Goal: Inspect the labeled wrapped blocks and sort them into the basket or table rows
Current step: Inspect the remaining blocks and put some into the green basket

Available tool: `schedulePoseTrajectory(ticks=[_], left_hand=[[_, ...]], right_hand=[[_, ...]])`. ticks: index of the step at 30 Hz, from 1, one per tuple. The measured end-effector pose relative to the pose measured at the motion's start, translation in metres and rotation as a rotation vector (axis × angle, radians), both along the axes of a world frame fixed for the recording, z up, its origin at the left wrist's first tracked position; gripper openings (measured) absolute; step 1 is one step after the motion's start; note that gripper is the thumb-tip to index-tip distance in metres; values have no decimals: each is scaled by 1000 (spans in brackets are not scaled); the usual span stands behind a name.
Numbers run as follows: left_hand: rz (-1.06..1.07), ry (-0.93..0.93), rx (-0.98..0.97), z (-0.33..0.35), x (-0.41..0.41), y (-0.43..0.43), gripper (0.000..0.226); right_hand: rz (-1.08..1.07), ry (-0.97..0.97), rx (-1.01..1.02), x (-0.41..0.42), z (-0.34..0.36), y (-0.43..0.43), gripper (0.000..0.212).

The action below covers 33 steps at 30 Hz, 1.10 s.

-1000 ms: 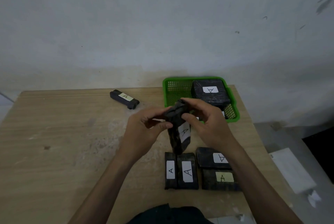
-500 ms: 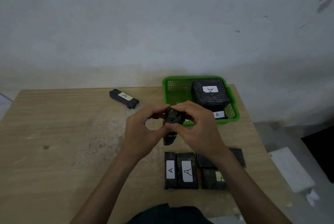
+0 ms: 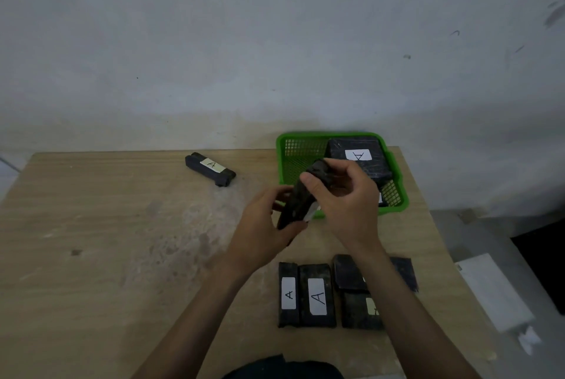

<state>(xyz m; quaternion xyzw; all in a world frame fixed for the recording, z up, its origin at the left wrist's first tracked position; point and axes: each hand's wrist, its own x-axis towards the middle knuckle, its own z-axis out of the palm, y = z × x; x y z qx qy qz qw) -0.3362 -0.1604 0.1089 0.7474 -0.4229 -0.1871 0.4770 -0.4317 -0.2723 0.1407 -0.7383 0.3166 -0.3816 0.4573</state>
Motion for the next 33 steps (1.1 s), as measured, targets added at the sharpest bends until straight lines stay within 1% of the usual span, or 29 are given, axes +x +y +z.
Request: schedulePoseTrajectory(ticks=[4,7,9,14,17,18,22,24,29,31,33], left_hand=[[106,219,-31,-11,18,-34,44],[144,306,-58,-17,35,-66,33],[157,369,-60,-24,45,-88,33],[139,439,85,-50,63,-143,32],[156,485,153,-71,74,-177,23],[164,509,177,-78,78,-187,23],[171,571,303,-116,90,-222,38],[185,613,367,-137,97,-235,44],[80,640,515,-176,106,-255,30],[28,591,534,-186,104,-258,23],[29,503,548,-189,100,-258,19]], right_hand=[[81,80,78,11,-10,-29,41],[151,184,115,23,-27,-52,43],[146,242,113,32,-41,-65,48],[87,379,117,57,-70,-100,50],[82,454,121,70,-84,-125,51],[82,475,104,73,-89,-134,51],[150,613,66,81,-107,-164,51],[147,621,78,81,-112,-176,50],[48,596,46,69,-121,-198,39],[24,587,54,64,-124,-202,36],[14,584,67,61,-126,-202,33]])
